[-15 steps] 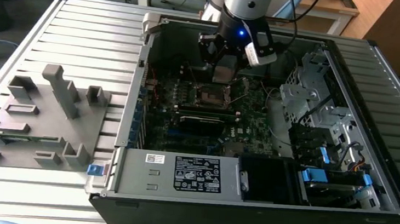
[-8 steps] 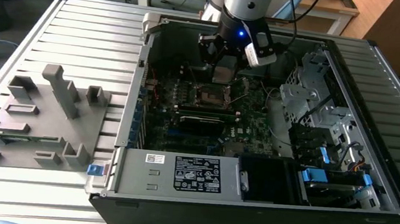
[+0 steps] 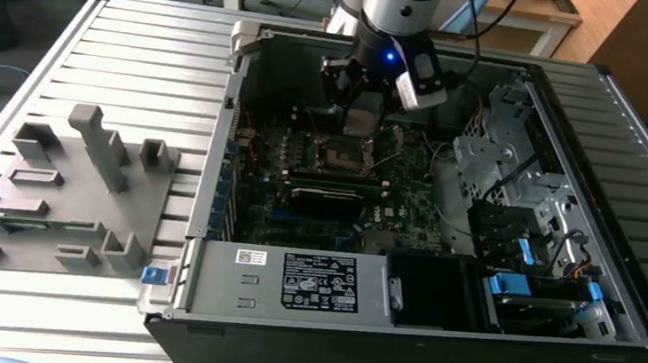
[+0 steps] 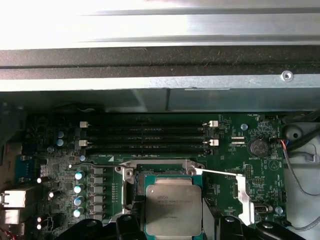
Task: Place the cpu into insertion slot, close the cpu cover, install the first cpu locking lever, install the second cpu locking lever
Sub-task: 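Place the cpu into insertion slot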
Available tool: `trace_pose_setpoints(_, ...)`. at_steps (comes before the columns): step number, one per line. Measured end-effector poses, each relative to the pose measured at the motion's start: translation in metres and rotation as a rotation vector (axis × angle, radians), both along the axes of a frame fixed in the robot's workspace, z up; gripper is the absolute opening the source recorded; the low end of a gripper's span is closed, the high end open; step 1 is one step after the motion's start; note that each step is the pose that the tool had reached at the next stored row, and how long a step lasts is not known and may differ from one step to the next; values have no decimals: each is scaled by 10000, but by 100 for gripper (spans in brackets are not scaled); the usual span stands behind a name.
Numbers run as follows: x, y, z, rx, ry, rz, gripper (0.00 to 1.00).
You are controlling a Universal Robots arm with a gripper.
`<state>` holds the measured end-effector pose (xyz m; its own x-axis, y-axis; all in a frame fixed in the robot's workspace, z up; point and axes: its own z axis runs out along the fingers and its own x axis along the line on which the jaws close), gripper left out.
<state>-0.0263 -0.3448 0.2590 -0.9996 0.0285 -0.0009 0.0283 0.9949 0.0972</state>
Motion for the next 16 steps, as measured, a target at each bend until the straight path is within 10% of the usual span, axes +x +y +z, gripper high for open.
trace_pose_setpoints(16, 0, 0, -106, -2, 1, 0, 54)
